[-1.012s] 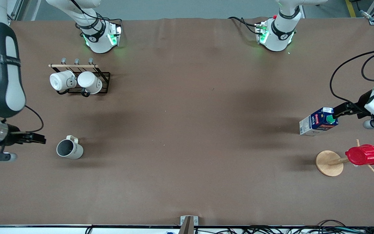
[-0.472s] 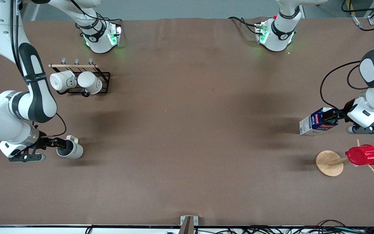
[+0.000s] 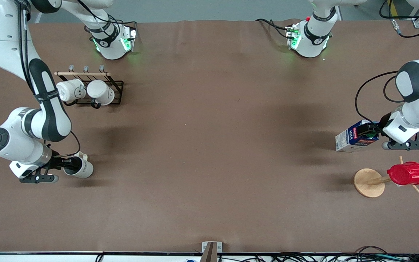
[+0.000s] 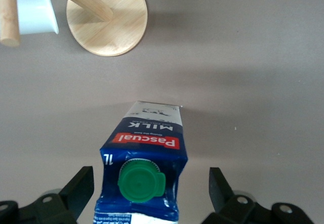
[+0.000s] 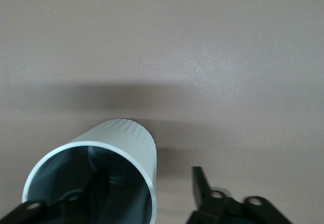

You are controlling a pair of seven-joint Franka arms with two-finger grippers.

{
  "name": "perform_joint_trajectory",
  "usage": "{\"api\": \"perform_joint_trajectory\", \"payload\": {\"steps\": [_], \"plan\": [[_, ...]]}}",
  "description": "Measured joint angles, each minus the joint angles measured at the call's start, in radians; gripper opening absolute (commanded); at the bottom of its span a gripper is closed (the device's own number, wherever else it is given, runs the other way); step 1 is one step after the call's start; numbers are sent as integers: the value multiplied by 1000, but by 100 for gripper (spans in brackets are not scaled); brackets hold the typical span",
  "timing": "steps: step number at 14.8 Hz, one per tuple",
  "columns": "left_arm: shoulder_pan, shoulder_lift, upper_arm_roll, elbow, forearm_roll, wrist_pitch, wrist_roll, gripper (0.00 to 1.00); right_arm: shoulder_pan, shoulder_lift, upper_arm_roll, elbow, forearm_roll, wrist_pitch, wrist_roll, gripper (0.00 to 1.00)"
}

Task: Place cup and milk on table
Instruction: 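Grasp the grey mug with the right gripper while the left gripper grasps the carton, then lift the grey mug with the right gripper and carry it to the table center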

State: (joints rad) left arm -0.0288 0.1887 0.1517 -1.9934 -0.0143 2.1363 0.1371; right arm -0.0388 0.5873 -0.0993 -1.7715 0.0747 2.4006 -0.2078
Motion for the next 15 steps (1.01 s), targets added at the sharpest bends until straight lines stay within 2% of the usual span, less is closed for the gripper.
{"api": "perform_joint_trajectory", "payload": {"steps": [1,2,6,10,12,15], "plan": [[1,1,3,-2,0,3,2,100,0,0,0,0,0,0,0,4],[1,2,5,-3,0,8,4,100,1,0,0,0,1,0,0,0],[1,13,5,-6,0,21,4,100,1,-1,-1,20,66,-18,1,0],[1,31,5,-7,0,31,4,100,25,-28,2,159,79,-271,65,0],[1,41,5,-7,0,38,4,100,91,-73,5,203,79,-377,162,0],[0,56,5,-7,0,41,4,100,253,-129,10,207,67,-432,375,0]]}}
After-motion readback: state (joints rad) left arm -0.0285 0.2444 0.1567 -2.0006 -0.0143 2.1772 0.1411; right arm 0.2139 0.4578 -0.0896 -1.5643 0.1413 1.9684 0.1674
